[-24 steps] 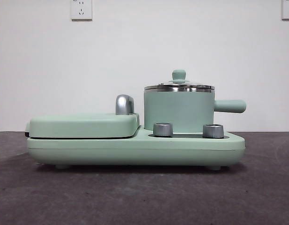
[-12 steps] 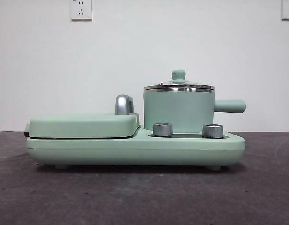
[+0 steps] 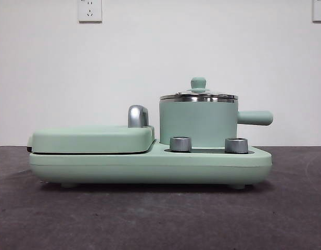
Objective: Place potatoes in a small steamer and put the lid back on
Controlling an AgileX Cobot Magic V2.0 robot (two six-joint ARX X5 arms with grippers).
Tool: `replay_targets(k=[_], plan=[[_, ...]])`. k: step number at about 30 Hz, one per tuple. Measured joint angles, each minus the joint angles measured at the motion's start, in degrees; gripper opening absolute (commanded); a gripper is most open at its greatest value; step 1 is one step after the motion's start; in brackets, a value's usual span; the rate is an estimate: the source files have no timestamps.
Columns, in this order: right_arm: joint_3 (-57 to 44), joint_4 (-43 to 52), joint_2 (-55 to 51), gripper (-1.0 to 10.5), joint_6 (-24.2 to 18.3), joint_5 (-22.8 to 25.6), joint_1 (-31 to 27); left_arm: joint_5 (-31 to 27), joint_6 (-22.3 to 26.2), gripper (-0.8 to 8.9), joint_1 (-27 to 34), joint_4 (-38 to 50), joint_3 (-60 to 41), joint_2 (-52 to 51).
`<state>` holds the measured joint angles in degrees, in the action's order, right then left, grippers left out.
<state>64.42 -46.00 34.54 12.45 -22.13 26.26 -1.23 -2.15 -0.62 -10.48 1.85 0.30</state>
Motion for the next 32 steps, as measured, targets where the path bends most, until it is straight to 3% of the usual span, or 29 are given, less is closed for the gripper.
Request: replay_targets(k=[21,26,32], plan=[[0.0,0.4,-0.1,0.1,-0.2,1.0,-0.6,0.0,0.0,0.05,0.0,0.0,0.0,0.0],[-4.6,6.9,-3.1,0.1,-3.0,2.8,-8.0,0.0,0.0,0.05,0.0,0.0,0.0,0.0],[-24.9,25.6,-12.7,0.1,-8.0,5.5,-20.5,0.0,0.0,0.05,0.0,0.0,0.0,0.0]])
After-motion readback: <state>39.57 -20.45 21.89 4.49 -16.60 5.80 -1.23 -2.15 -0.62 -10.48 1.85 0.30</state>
